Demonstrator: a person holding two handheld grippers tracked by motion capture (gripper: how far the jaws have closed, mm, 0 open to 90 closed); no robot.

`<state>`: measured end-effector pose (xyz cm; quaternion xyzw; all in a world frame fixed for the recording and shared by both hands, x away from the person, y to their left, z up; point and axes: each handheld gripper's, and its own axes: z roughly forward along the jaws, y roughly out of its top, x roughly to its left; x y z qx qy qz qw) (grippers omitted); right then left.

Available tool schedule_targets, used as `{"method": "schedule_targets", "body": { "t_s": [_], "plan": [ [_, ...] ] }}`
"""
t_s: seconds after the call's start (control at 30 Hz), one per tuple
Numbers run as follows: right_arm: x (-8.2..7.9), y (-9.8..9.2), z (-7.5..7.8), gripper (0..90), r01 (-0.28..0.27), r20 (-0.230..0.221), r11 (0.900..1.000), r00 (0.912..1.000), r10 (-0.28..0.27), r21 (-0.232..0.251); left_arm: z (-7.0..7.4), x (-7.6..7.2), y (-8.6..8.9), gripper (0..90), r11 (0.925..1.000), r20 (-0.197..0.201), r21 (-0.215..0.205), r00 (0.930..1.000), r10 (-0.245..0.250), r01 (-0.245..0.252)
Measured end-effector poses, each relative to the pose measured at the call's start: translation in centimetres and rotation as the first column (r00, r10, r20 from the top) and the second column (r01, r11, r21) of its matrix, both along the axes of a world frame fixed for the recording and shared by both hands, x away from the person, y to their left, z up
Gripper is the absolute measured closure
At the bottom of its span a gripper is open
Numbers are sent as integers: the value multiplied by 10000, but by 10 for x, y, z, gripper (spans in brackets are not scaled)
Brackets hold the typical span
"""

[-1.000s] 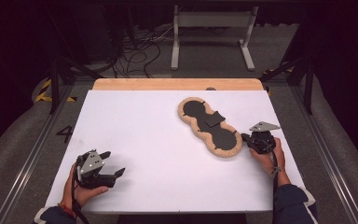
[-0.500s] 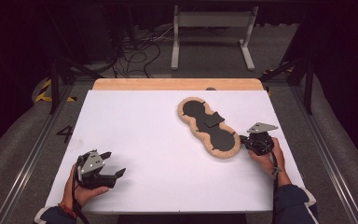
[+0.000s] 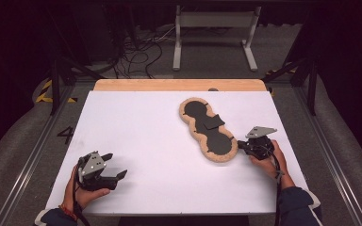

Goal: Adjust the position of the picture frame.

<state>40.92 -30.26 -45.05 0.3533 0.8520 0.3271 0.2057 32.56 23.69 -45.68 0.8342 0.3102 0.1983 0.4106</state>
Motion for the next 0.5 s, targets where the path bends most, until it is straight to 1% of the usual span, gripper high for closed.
{"method": "schedule_targets", "body": {
  "t_s": [0.07, 0.1, 0.13, 0.17, 0.2, 0.23, 0.3, 0.37, 0.5],
  "plan": [
    [0, 0, 0, 900, 6, 10, 10000, 10000, -6, -27, 0, 0, 0, 195, 10000, -6, -16, 10000, 11, -11],
    [1, 0, 0, 900, 101, 72, 9999, 9999, -100, -29, 0, 0, 0, 196, 10000, 4, -46, 10000, 17, -17],
    [2, 1, 0, 900, 299, 260, 9995, 9992, -297, -85, 0, 0, 0, 197, 10000, -8, -66, 10000, 37, -38],
    [4, 0, 1, 900, 464, 342, 9989, 9983, -462, -56, 0, 1, 0, 197, 10000, -40, -88, 10000, 32, -32],
    [6, 1, 1, 900, 741, 402, 9972, 9964, -741, 25, 0, 1, 0, 197, 9999, -61, -71, 10000, 72, -73],
    [6, 1, 1, 900, 741, 402, 9972, 9964, -741, 25, 0, 1, 0, 197, 9999, -61, -71, 10000, 72, -73],
    [13, 2, 1, 900, 1080, 458, 9938, 9930, -1091, 269, 0, 1, 0, 197, 9999, -70, -98, 10000, 52, -52],
    [18, 7, 0, 900, 1060, 410, 9937, 9934, -1074, 350, 0, 1, 0, 197, 9999, -66, -95, 10000, 42, -43],
    [20, 12, -1, 900, 986, 415, 9950, 9942, -993, 188, -1, 2, 1, 208, 9998, -147, -179, 9999, 34, -37]
  ]
}}
